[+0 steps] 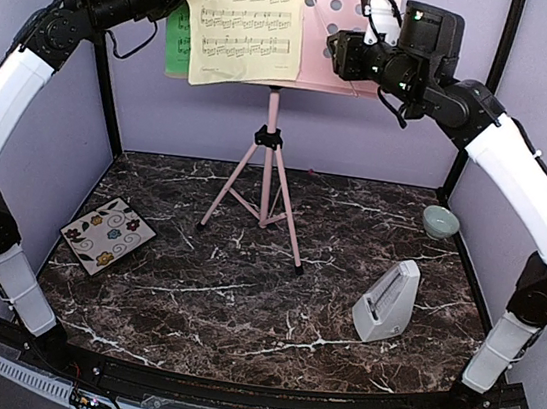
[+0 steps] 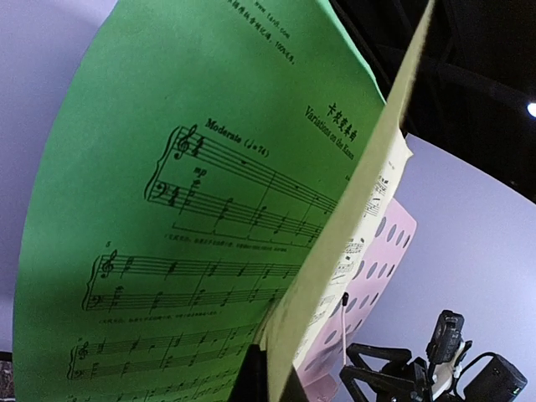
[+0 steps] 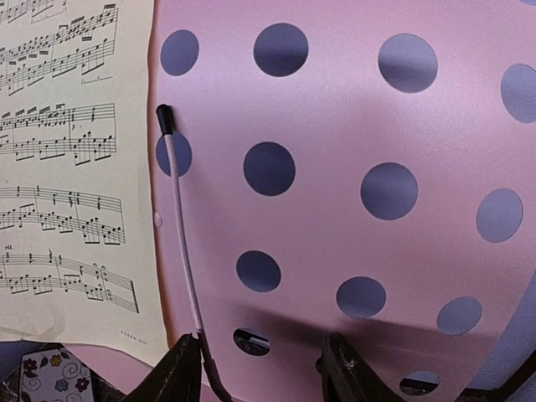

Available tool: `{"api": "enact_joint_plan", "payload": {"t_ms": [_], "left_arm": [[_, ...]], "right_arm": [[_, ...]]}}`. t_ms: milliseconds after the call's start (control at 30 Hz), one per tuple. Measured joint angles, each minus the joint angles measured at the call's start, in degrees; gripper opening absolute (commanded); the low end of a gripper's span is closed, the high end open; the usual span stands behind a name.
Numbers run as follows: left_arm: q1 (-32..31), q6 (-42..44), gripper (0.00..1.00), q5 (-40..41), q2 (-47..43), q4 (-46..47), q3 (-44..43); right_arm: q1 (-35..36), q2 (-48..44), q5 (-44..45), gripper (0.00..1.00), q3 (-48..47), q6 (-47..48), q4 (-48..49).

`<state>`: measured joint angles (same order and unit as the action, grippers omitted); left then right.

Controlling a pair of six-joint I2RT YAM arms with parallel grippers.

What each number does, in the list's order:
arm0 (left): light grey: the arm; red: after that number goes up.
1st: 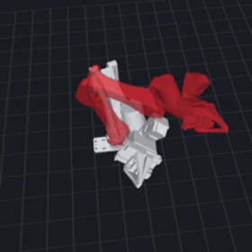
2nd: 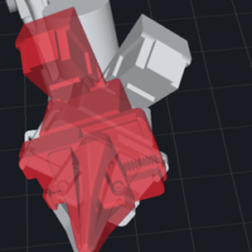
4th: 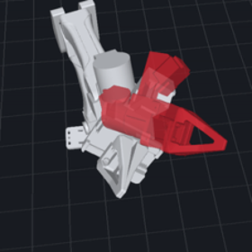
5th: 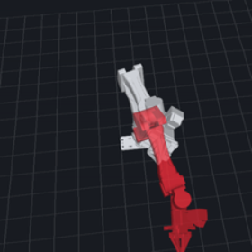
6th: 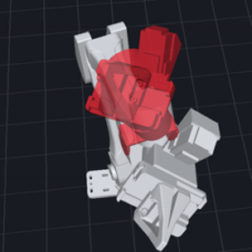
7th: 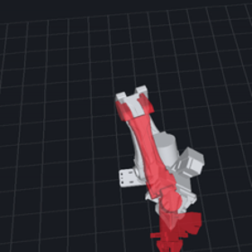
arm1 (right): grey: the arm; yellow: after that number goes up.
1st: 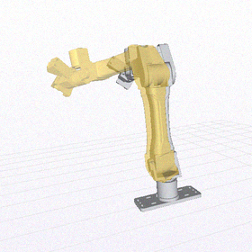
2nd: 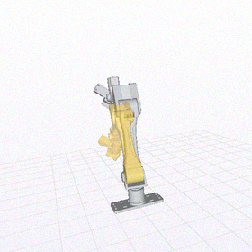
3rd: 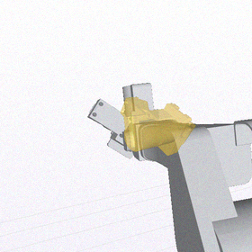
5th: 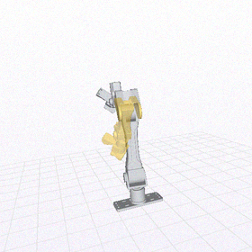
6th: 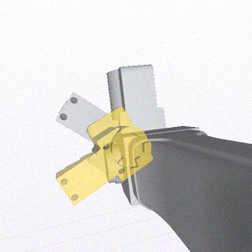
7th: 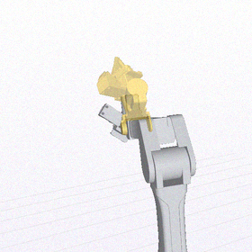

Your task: Set up the instrument practice props

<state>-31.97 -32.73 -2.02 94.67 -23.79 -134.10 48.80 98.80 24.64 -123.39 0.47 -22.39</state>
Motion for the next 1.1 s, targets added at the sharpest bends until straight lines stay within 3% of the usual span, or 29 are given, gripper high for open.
{"api": "enact_joint_plan", "payload": {"t_ms": [200,367,467,667,833,1100], "left_arm": [[0.0,3.1,0.00,0.5,0.0,1.8,0.0],[0.0,4.8,0.00,1.1,0.0,2.8,0.2],[0.0,5.6,0.00,1.6,-0.9,4.3,2.1],[0.0,6.7,0.00,2.6,-2.6,7.0,6.0],[0.0,7.3,0.00,1.7,-2.6,9.3,6.0],[-0.2,8.4,0.00,-0.7,-2.3,12.2,6.0]], "right_arm": [[-0.1,4.9,-0.7,0.46,-5.4,0.0,2.9],[-0.2,7.0,-1.0,0.21,-6.1,-0.4,3.7],[-0.2,7.1,-1.9,0.00,-6.1,-0.8,4.2],[-0.2,6.6,-2.8,0.00,-4.9,0.8,7.0],[-0.2,1.6,-4.8,0.00,6.3,2.7,17.0],[-0.3,-0.1,-8.3,0.00,11.9,5.1,25.2]]}}
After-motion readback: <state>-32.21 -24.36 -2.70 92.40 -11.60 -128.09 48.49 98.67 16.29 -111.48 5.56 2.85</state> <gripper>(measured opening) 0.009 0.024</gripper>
